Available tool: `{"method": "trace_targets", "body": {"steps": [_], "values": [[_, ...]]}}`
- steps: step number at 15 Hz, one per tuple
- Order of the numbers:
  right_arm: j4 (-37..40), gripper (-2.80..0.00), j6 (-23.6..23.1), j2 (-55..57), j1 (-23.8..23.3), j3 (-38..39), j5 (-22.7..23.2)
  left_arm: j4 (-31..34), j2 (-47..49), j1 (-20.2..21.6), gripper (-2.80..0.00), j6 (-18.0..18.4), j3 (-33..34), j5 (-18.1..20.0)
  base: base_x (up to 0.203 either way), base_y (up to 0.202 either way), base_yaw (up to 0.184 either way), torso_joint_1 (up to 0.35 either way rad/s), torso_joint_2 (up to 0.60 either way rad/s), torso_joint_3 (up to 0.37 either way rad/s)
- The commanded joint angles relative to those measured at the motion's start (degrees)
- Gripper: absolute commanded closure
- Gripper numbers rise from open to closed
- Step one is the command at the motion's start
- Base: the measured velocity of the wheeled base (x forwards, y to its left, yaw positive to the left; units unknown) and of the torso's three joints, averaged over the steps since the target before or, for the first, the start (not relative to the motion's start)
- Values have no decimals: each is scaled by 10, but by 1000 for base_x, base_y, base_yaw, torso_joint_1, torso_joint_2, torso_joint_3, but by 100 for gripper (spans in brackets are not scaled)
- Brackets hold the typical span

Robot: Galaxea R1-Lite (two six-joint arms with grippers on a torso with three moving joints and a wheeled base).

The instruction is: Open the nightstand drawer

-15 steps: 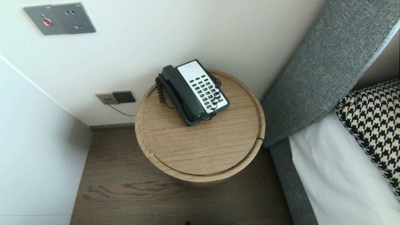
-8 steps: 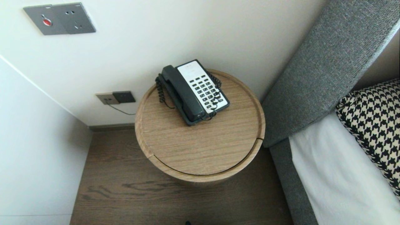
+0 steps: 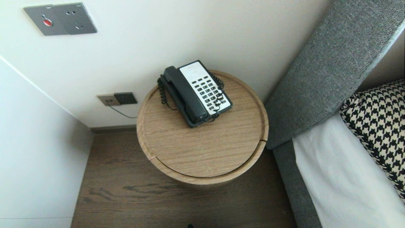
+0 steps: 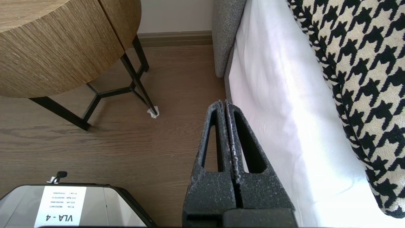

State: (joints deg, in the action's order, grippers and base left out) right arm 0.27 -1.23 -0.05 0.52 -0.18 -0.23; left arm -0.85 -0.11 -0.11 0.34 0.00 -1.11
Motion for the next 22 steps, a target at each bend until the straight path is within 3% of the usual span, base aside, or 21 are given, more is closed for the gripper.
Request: {"method": "trace_targets", "body": {"steps": [1, 14, 16, 19, 22], "values": [[-2, 0, -6, -3, 0, 1, 2, 0, 1, 0, 0, 0, 0, 0, 0, 0, 0, 0, 0, 0], [4, 0, -2, -3, 0, -17, 3, 0, 1, 0, 0, 0, 0, 0, 0, 0, 0, 0, 0, 0], [43, 0, -2, -1, 0, -71, 13, 0, 1, -1, 0, 1, 0, 0, 0, 0, 0, 0, 0, 0], [189, 0, -13, 20, 0, -202, 20, 0, 1, -1, 0, 0, 0, 0, 0, 0, 0, 0, 0, 0], [275, 0, -43, 129, 5, -302, 22, 0, 1, 0, 0, 0, 0, 0, 0, 0, 0, 0, 0, 0]]}}
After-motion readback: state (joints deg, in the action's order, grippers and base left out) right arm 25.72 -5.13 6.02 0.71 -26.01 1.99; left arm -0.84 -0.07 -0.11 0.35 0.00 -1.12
